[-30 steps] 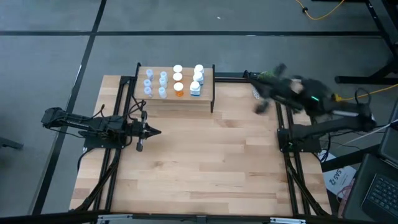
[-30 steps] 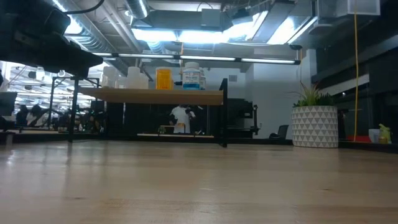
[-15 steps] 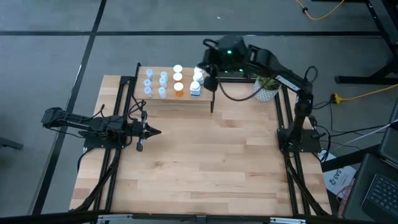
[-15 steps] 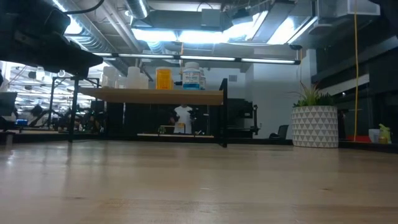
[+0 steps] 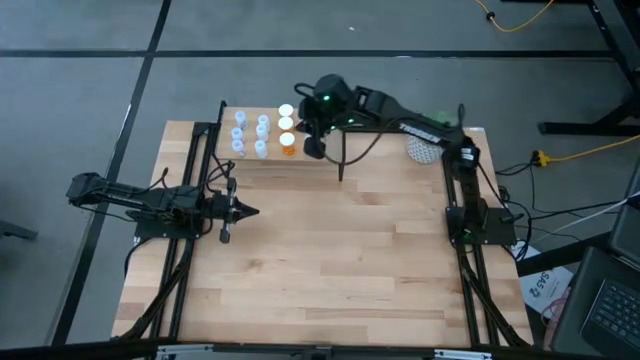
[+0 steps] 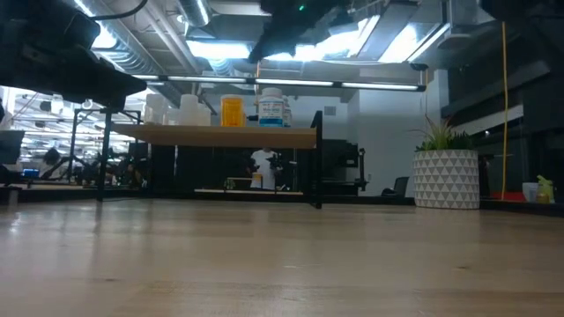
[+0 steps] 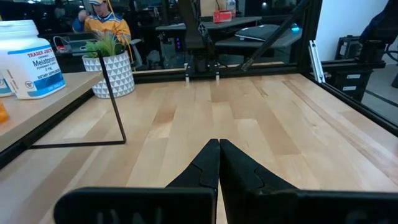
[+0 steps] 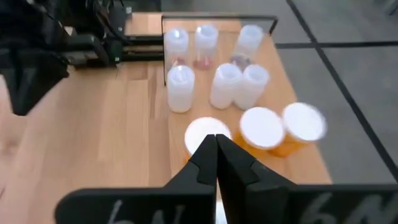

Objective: Pick and place medicine bottles onto shelf by color
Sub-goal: Adjust the pill bottles

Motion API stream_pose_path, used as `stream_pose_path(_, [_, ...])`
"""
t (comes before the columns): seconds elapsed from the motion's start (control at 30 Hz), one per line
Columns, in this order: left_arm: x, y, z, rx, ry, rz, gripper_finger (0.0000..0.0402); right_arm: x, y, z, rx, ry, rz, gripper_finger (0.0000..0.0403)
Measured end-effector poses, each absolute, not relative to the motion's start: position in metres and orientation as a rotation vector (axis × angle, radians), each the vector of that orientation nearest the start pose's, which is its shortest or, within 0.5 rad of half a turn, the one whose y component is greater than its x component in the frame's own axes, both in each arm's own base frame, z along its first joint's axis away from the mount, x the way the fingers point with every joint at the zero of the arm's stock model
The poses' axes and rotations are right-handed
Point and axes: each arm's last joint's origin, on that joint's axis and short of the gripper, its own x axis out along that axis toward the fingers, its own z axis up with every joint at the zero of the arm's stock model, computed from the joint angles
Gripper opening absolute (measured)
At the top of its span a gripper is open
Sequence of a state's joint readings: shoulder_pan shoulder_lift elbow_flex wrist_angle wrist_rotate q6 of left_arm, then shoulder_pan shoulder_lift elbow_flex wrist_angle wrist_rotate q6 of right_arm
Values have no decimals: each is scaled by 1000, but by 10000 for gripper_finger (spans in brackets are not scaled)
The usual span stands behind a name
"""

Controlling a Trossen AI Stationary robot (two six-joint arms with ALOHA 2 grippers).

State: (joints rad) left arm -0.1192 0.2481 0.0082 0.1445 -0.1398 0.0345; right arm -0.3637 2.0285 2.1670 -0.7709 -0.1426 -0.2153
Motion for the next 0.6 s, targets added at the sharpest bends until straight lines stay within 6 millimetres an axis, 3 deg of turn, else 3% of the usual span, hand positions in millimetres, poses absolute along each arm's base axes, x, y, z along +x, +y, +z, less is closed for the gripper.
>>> stream_pose_path(0.2, [112,-9,159,47,96,19,0,440,-163,345,-33,682,-141,2])
stream_pose_path(0.6, [112,-9,159,47,97,19,0,440,-163,331,-29,785,-204,1])
